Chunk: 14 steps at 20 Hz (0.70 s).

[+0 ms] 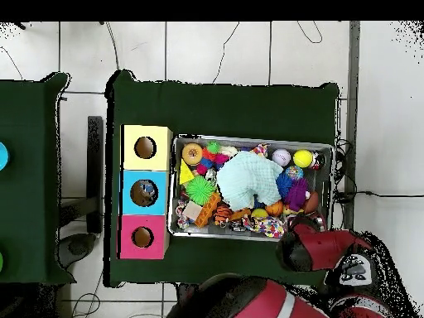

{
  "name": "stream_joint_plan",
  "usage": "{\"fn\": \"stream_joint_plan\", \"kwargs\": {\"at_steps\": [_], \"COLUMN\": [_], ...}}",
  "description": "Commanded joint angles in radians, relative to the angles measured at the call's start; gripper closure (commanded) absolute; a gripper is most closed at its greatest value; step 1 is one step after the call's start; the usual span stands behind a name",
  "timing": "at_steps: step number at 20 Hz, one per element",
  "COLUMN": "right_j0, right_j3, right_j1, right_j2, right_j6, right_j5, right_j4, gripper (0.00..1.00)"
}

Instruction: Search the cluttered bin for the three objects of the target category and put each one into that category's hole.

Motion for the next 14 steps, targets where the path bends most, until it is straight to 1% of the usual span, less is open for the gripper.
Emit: {"fn": "stream_joint_plan", "kwargs": {"at_steps": [1, 3, 7, 8, 9, 10, 11, 14], "right_j0": [-0.132, -0.203, -0.306, -0.313, -0.334, -0.336, -0.357, -0.356], "right_j3": [0.061, 0.088, 0.130, 0.135, 0.145, 0.149, 0.161, 0.175], "right_j1": [0.100, 0.090, 0.089, 0.090, 0.091, 0.093, 0.094, 0.091], "right_j2": [0.305, 0.390, 0.516, 0.523, 0.549, 0.552, 0.578, 0.585], "right_j6": [0.061, 0.084, 0.123, 0.127, 0.135, 0.136, 0.140, 0.137], "right_j5": [-0.086, -0.082, -0.081, -0.085, -0.085, -0.089, -0.083, -0.088], "right_j4": [-0.145, -0.189, -0.233, -0.228, -0.229, -0.221, -0.217, -0.186], "gripper": [0.00, 0.00, 0.00, 0.00, 0.00, 0.00, 0.00, 0.00]}}
